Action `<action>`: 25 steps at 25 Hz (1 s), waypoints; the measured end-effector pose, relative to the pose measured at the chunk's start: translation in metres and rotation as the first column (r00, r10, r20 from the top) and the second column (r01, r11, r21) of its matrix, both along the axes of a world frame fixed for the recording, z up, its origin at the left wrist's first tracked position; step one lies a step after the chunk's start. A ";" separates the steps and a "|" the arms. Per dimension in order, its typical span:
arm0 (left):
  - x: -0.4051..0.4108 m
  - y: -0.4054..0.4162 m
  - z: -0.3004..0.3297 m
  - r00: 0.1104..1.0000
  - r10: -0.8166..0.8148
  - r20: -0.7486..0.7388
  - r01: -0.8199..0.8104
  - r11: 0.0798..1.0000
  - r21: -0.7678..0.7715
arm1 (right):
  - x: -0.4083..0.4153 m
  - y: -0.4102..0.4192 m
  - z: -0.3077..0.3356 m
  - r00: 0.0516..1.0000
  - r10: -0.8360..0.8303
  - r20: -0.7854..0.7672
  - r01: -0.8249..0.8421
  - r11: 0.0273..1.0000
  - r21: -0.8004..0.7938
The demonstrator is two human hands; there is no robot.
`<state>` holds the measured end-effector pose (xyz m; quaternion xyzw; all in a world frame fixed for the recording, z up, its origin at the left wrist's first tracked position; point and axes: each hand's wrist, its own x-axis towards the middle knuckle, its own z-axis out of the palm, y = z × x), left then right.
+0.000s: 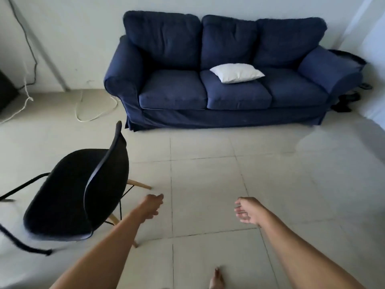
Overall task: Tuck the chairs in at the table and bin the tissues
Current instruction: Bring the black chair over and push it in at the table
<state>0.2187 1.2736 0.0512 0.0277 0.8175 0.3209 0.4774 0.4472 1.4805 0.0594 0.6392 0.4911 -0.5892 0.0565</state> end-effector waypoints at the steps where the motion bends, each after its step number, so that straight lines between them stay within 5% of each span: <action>1: -0.004 0.004 0.001 0.999 0.047 -0.012 -0.047 0.999 -0.011 | -0.015 0.017 0.001 0.999 0.044 0.000 -0.044 0.999 0.004; 6: -0.020 0.024 -0.005 0.942 0.334 0.040 -0.332 0.942 -0.049 | -0.108 0.088 -0.002 0.934 0.356 0.020 -0.357 0.934 0.014; 13: -0.043 0.058 -0.026 0.768 0.635 0.082 -0.630 0.772 -0.088 | -0.245 0.127 -0.010 0.704 0.709 0.051 -0.710 0.703 0.033; 20: -0.030 0.052 -0.012 0.589 0.805 -0.074 -0.802 0.571 -0.175 | -0.364 0.125 0.005 0.296 0.955 0.023 -0.951 0.292 0.102; 25: -0.010 0.048 0.017 0.286 0.885 -0.367 -0.958 0.265 -0.107 | -0.452 0.126 0.037 -0.112 0.989 0.093 -0.897 -0.141 0.419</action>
